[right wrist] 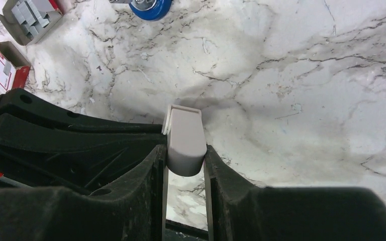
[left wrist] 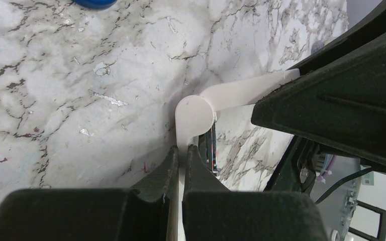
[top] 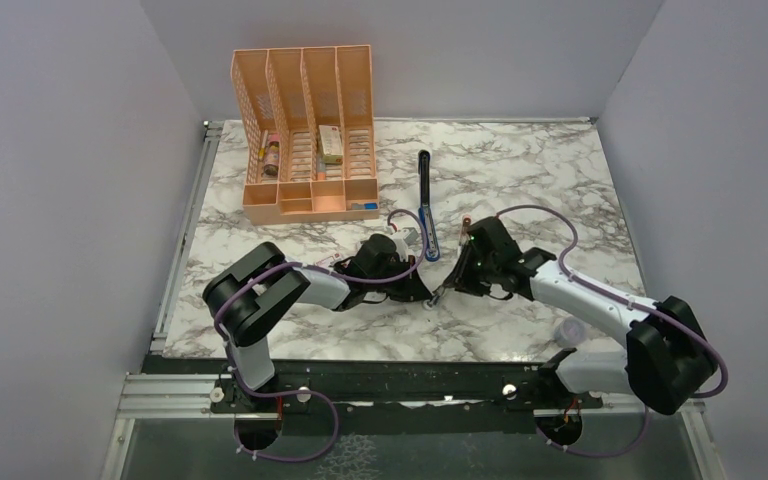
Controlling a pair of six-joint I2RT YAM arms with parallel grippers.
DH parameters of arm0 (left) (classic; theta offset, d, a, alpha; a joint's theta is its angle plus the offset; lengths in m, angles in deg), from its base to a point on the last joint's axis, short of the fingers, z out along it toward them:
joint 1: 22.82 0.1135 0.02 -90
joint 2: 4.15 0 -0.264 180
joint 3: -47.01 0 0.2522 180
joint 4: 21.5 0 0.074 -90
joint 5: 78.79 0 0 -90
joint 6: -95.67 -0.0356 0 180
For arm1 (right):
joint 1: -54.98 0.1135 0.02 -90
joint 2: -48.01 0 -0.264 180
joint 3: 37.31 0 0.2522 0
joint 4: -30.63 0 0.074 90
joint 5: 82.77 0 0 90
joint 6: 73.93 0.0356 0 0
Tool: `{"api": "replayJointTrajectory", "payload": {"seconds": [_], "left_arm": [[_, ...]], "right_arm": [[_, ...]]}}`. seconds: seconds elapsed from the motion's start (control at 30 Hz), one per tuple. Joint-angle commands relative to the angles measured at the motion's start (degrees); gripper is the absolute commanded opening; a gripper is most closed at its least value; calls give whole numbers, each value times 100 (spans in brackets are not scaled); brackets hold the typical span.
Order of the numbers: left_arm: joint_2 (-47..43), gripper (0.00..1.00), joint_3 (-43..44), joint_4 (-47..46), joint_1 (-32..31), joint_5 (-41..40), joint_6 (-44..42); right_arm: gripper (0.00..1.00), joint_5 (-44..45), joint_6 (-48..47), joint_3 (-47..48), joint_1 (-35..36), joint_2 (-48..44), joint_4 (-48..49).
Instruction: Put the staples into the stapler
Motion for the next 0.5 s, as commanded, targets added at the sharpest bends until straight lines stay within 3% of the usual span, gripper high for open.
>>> {"api": "replayJointTrajectory", "payload": {"seconds": [0.0,0.33,0.47], "left_arm": [[195,0,-90,741,-30,73,-274],[186,0,-95,741,-46,15,-201],[219,0,-50,741,-52,21,-17]], "right_arm": [[31,499,-379,195,-136,254,111],[33,494,-408,366,-195,765,166],[43,336,-201,341,-185,857,128]]}}
